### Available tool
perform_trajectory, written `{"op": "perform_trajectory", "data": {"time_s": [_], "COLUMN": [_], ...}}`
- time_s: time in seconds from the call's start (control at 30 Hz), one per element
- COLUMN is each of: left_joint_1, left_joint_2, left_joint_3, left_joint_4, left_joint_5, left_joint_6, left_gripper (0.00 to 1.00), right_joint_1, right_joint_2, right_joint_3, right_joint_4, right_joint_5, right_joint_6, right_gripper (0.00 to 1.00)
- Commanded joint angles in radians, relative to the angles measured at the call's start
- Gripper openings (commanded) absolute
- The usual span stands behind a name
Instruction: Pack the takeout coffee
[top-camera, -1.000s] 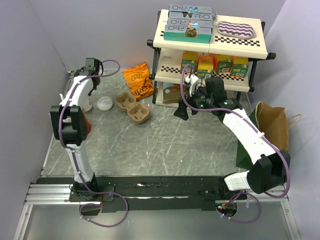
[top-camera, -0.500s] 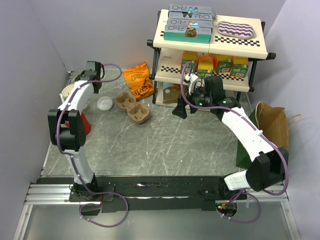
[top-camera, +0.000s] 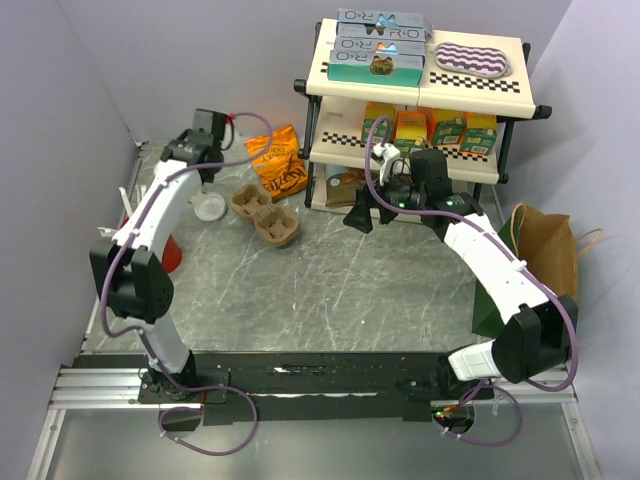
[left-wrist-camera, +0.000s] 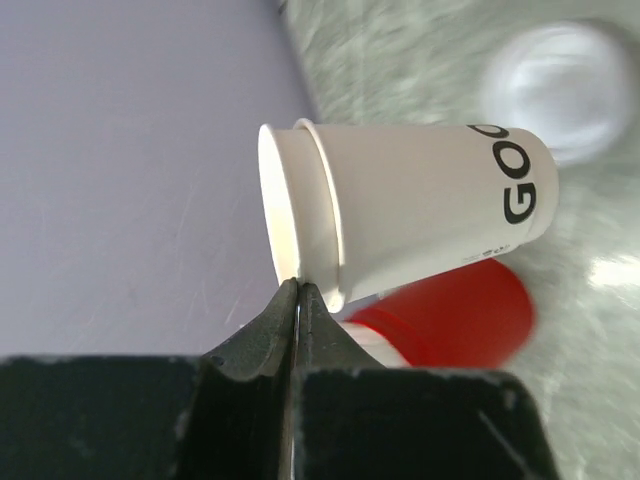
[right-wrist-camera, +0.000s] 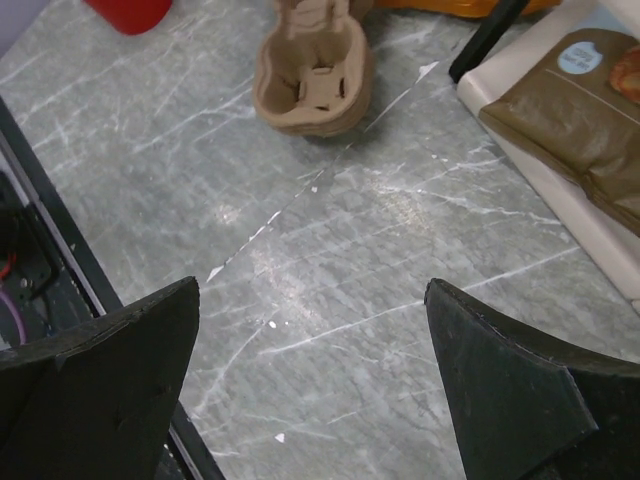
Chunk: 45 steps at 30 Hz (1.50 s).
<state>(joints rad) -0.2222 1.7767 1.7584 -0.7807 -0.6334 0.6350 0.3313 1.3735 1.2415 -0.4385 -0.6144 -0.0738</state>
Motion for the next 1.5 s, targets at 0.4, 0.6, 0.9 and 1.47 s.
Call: {"op": "perform_trajectory", "data": {"time_s": [0.4,0.6,0.9,1.47], "left_joint_1": [-0.554,-0.609,-0.64,-0.638], "left_joint_2": [-0.129,-0.082,-0.017,0.027], "left_joint_3": [-0.094,-0.129,-0.174,-0.139], "left_joint_4": [0.054,0.158,0.29,0.206], "left_joint_5": [0.188,0.245,0.297,0.314], "left_joint_6": [0.018,0.028,-0.147,-0.366], "left_gripper": [0.01,0.01,0.01,0.01], "right_joint_1": [-0.146,-0.153,-0.153,-0.009], "right_joint_2": [-0.16,-0.2,-0.133,0.044], "right_joint_3": [-0.057,-0.171,-0.315,-0.317], "right_joint_4": [-0.01,0.041,0.253,0.5], "right_joint_5": [-0.019,-0.051,-0.021,0.091], "right_joint_6": [0.382,0.422,0.661,0.894], "right_gripper": [1.0,1.0,1.0,0.99]}}
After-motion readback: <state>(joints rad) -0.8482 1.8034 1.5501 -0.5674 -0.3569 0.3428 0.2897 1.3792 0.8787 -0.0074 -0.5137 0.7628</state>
